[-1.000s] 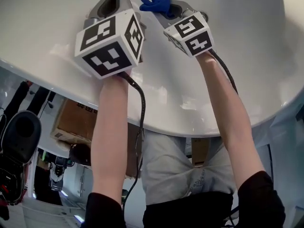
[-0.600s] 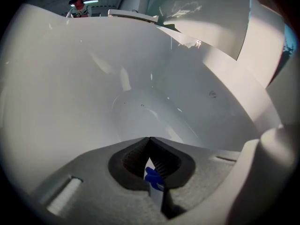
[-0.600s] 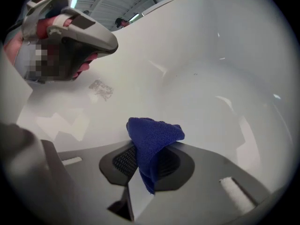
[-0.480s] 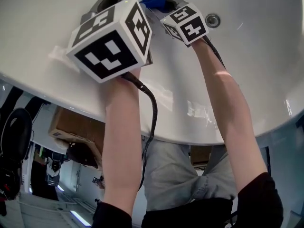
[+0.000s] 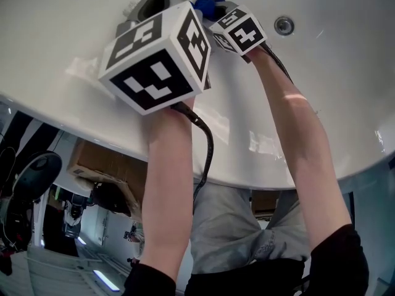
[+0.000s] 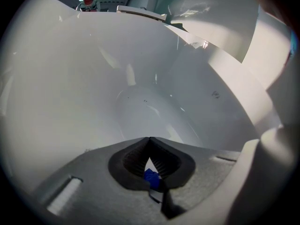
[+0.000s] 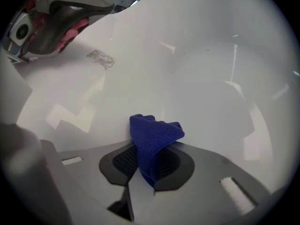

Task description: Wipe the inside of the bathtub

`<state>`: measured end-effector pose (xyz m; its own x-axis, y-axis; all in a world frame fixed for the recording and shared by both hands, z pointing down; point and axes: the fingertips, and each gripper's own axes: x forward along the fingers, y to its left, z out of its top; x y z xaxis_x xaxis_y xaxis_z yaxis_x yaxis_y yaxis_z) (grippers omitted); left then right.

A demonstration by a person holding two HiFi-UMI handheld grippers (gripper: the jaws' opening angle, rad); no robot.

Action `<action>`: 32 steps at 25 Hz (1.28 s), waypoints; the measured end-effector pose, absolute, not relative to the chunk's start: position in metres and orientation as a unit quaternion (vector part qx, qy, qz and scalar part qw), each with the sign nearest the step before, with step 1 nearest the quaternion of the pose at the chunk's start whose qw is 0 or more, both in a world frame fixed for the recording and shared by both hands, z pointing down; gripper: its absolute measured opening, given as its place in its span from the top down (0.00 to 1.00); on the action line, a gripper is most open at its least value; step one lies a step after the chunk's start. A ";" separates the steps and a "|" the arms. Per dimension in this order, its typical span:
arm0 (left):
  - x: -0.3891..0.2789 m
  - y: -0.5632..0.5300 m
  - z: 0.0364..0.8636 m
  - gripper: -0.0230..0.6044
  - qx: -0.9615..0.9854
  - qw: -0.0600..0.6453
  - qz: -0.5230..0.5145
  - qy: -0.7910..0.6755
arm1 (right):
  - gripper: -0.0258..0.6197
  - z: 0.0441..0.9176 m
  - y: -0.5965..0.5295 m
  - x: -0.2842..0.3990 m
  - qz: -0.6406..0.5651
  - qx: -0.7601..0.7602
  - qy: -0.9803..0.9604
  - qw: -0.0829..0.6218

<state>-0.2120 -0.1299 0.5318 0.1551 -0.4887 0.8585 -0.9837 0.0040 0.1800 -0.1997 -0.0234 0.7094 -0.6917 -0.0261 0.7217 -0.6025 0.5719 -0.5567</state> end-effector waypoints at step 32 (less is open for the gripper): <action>-0.200 -0.106 0.456 0.96 0.630 0.411 0.291 -0.591 | 0.85 0.531 0.056 -0.200 0.416 0.075 -0.869 0.256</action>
